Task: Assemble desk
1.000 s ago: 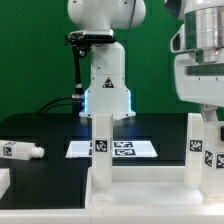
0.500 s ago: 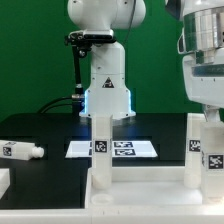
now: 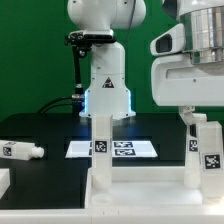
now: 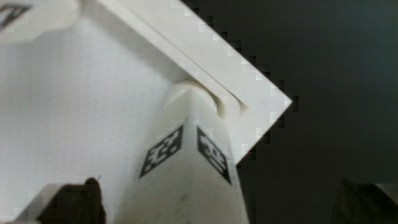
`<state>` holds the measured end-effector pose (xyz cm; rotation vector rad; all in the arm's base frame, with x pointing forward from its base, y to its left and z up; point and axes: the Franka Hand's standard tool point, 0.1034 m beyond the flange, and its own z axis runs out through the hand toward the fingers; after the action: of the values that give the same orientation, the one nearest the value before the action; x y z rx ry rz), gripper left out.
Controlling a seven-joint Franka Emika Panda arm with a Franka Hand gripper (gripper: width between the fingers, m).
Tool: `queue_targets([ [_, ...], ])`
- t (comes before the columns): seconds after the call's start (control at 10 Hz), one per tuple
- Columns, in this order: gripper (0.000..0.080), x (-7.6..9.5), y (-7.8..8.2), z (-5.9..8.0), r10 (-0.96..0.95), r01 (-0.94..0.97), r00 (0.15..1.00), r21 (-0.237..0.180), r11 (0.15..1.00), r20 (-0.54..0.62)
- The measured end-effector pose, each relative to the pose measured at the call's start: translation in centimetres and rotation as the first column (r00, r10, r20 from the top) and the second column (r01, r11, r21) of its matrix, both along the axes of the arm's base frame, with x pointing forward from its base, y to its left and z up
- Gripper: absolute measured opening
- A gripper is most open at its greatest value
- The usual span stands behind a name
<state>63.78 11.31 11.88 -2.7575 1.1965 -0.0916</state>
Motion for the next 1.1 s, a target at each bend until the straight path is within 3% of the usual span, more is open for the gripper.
queue_targets([
  [0.1, 0.0649, 0.0, -0.02, 0.0, 0.037, -0.037, 0.999, -0.004, 0.999, 0.004],
  [0.2, 0.0649, 0.12, -0.32, 0.09, 0.357, -0.355, 0.934, -0.077, 0.932, 0.013],
  [0.3, 0.0649, 0.21, -0.14, 0.18, 0.463, -0.46, 0.886, -0.1, 0.882, 0.009],
  [0.4, 0.0649, 0.18, -0.12, 0.15, 0.379, -0.377, 0.925, -0.083, 0.923, 0.011],
  [0.7, 0.0285, 0.18, -0.27, 0.13, 0.279, -0.277, 0.96, -0.07, 0.958, 0.008],
  [0.9, 0.0285, 0.16, -0.33, 0.1, 0.113, -0.113, 0.994, -0.051, 0.992, 0.001],
  [1.0, 0.0285, 0.0, -0.23, 0.01, -0.113, 0.113, 0.993, -0.033, 0.993, -0.014],
  [1.1, 0.0285, -0.12, 0.08, -0.07, -0.351, 0.35, 0.936, -0.011, 0.937, -0.032],
])
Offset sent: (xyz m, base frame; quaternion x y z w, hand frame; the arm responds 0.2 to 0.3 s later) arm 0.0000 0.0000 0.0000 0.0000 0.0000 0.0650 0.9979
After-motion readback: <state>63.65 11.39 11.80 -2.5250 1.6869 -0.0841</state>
